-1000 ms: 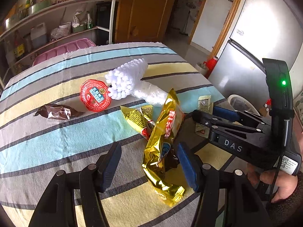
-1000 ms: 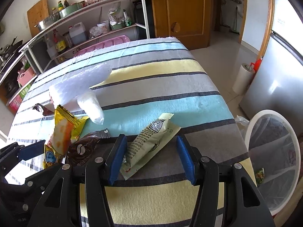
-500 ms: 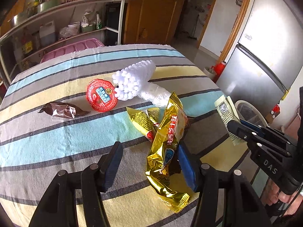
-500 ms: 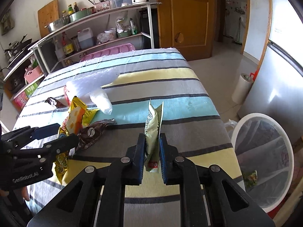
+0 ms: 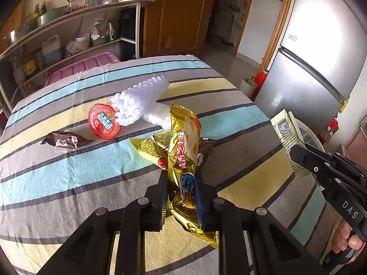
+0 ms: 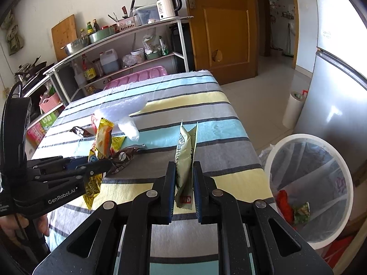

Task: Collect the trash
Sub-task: 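Carry the cream wrapper in the right tool while the left tool carries the gold wrapper over the bin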

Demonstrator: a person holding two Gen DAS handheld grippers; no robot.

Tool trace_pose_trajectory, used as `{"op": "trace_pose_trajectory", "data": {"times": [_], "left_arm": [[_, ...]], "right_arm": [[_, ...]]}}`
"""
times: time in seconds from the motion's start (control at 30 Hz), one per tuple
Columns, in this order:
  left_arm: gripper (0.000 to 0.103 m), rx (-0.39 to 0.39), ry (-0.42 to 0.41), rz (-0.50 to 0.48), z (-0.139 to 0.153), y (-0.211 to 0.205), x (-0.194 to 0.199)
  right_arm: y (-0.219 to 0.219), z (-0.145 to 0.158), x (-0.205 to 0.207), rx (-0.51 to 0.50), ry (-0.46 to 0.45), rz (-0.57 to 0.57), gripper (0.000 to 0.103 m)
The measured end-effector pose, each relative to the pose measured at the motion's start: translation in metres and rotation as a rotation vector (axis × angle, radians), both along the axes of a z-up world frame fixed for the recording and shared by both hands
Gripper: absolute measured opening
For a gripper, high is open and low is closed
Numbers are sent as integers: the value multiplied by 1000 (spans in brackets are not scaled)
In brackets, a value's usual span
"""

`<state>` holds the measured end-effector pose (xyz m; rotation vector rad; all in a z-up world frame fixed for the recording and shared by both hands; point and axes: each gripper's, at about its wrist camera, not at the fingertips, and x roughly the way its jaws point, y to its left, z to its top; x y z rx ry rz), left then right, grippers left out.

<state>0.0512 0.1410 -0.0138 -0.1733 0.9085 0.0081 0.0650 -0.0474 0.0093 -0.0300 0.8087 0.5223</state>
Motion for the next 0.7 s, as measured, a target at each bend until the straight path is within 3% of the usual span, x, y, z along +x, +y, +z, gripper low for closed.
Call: {"op": "trace_pose_trajectory", "data": {"times": [0.4,0.7], "left_arm": [[21,6,-69,-10,35,-11,-18],[21,-27,-118,-141,55,-63,3]], "right_arm": [[-27,12,-9,69,-37,-20,15],[-75,31,-10,79,-87,-120,15]]}}
